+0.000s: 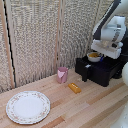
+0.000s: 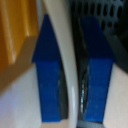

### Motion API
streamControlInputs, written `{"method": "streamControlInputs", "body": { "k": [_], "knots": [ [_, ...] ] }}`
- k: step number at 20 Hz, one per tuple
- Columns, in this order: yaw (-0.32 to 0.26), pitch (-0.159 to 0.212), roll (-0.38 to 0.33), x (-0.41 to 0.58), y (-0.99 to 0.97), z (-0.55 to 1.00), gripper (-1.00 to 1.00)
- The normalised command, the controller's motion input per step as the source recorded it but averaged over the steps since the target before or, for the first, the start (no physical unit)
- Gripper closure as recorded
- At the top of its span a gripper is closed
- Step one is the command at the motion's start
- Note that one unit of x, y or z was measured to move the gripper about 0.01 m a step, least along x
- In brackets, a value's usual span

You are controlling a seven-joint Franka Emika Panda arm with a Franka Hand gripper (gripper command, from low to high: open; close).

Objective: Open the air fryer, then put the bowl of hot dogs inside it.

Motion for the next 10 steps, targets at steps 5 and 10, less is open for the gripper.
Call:
{"method": "streamControlInputs", "body": {
  "k": [5, 10],
  "knots": [
    [-0.033, 0.026, 0.000, 0.129, -0.47, -0.30, 1.00],
    [-0.023, 0.011, 0.000, 0.124, -0.28, -0.13, 1.00]
  ]
}}
